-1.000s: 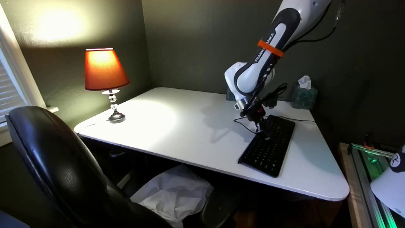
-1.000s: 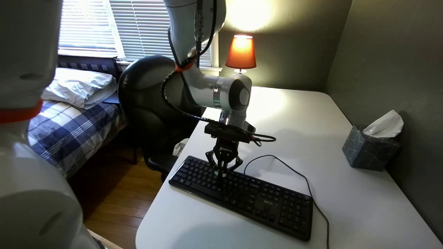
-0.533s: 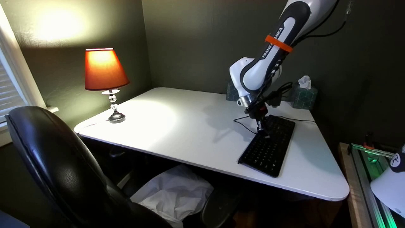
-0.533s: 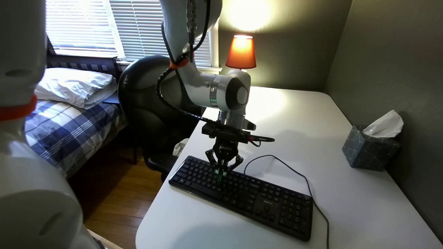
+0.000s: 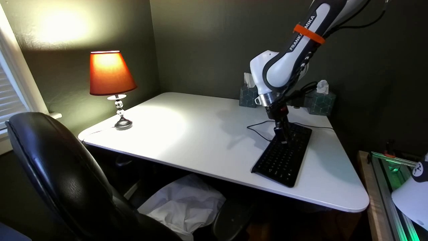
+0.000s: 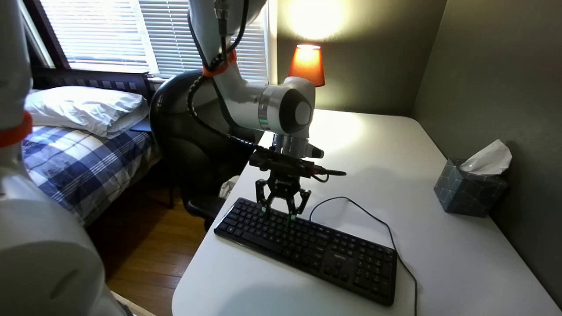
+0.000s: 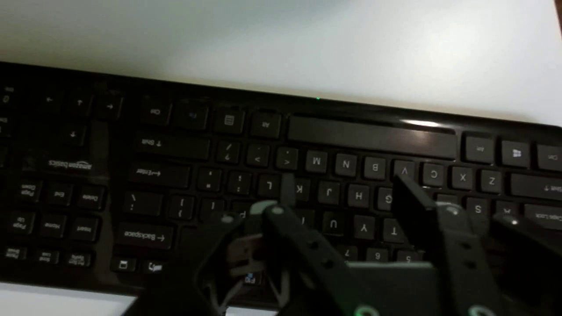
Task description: Press the J button on the keyboard
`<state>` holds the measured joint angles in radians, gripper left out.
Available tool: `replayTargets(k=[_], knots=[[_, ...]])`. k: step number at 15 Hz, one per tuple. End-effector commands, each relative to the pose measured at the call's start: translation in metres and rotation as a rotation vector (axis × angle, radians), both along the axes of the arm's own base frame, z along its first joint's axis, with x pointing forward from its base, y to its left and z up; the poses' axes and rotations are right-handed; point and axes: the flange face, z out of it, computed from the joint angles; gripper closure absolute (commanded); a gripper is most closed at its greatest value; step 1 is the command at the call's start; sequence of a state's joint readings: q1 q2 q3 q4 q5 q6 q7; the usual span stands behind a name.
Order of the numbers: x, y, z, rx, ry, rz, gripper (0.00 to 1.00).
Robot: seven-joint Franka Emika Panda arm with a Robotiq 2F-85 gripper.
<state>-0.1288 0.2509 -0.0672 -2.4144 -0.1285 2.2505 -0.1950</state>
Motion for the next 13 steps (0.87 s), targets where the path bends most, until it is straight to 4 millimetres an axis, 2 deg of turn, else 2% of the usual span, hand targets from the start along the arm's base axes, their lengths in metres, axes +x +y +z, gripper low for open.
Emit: replayTargets(k=[1,3,7,8,13], knots=[[-0.013,0.001,0.02,-0.015,-0.055,-0.033,0.07],[-0.016,0.001,0.029,-0.021,-0.08,-0.049,0.0],[-0.022,0.001,0.049,-0.028,-0.124,-0.08,0.0],[-0.009,-0.002,0.039,-0.025,-0.078,-0.055,0.0],[-0.008,-0.001,0.042,-0.026,-0.083,-0.056,0.0]])
